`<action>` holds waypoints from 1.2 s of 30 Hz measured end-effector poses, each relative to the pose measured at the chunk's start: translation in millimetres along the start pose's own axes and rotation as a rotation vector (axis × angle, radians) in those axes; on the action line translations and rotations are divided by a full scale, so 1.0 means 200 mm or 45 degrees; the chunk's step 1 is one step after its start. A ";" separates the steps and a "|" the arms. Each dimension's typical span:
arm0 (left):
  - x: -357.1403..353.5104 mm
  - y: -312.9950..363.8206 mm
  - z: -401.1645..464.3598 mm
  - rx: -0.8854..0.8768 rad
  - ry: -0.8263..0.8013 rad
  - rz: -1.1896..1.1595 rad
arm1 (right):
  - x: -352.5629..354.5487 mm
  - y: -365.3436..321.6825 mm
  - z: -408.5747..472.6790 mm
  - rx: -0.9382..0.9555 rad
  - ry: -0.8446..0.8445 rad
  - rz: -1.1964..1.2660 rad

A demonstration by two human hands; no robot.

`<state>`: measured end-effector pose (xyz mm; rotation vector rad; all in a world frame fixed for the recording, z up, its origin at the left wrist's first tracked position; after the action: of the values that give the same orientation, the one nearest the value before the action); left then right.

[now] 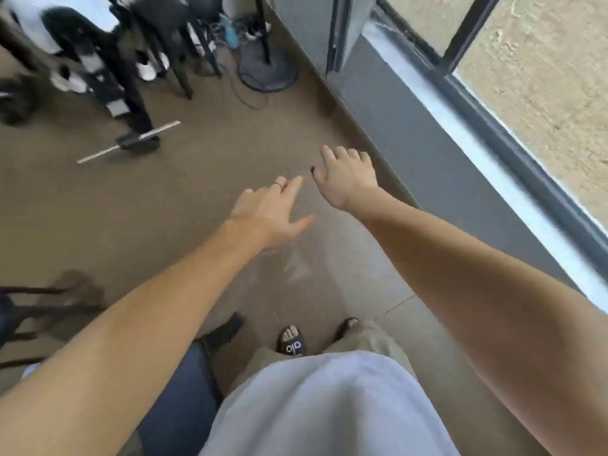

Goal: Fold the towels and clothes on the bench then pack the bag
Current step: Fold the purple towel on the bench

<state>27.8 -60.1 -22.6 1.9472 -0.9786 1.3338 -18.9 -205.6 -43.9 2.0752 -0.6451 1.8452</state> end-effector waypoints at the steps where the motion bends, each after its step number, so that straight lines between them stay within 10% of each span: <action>1: 0.01 -0.10 0.00 0.072 -0.011 -0.030 | 0.00 -0.11 0.07 0.085 -0.010 0.019; 24: 0.13 -1.87 -0.25 1.354 0.164 -0.382 | 0.14 -2.26 1.30 1.330 -0.140 -0.055; 36: -0.01 -3.20 -0.34 1.557 0.199 -0.566 | 0.04 -3.65 1.71 1.616 -0.159 -0.094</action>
<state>518.9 354.5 -37.5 2.5489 0.5381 1.9485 646.5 249.8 -26.4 2.7915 0.8493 2.3614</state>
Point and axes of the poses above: each hand's wrist, its own z-axis towards the middle knuckle, its own x-axis out of the back of the hand, y = z × x, the point moved 7 cm from there along z, towards the middle knuckle, and after that the axes turned 8 degrees about x, right-handed, at the moved point
